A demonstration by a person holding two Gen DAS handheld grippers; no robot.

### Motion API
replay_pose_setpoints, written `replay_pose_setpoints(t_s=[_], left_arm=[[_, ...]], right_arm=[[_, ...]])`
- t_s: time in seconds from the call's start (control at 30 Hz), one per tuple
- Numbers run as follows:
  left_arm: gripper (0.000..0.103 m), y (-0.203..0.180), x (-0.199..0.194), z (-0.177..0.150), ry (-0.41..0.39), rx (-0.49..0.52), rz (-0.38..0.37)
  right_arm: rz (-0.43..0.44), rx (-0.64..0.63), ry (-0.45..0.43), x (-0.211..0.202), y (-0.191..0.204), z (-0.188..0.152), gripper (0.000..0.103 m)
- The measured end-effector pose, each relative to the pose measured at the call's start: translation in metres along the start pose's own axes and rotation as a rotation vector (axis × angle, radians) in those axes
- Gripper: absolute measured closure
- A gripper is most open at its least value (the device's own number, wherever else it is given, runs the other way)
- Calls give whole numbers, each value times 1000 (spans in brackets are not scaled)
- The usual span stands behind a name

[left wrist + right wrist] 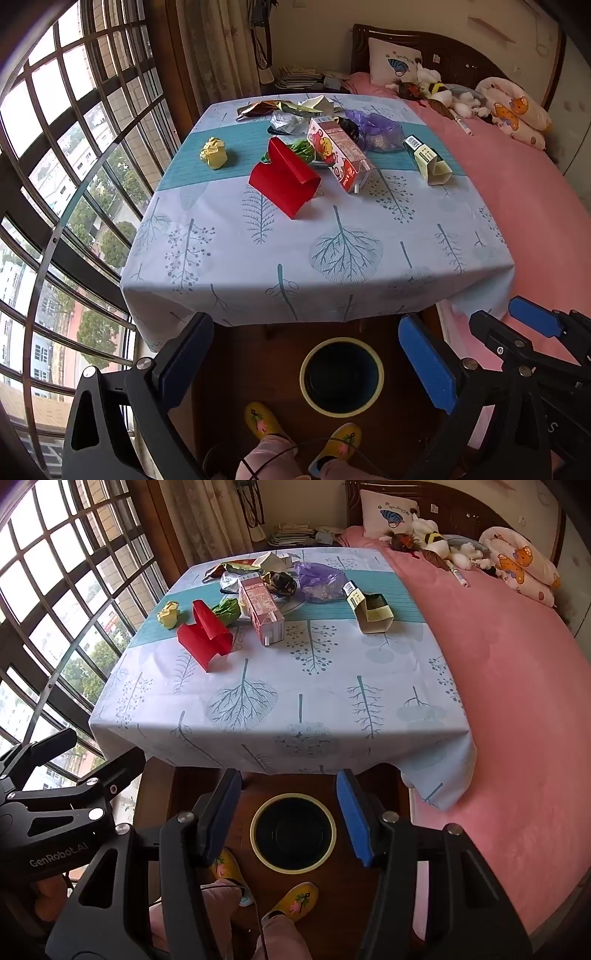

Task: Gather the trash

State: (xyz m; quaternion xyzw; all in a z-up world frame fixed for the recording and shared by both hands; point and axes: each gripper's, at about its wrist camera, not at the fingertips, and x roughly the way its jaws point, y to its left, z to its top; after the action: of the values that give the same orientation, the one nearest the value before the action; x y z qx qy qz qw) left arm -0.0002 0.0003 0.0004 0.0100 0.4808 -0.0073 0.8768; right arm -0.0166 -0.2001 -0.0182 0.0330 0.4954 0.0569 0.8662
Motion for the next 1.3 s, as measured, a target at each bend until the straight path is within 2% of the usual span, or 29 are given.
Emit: replay_pose_setpoints(t_s=[0.47, 1.3], left_arm=[[2, 1, -6, 4, -16, 6, 16], [4, -2, -2, -1, 1, 12, 3]], right_arm=[[19, -17, 8, 6, 1, 3, 52], [20, -12, 16, 11, 2, -1, 52]])
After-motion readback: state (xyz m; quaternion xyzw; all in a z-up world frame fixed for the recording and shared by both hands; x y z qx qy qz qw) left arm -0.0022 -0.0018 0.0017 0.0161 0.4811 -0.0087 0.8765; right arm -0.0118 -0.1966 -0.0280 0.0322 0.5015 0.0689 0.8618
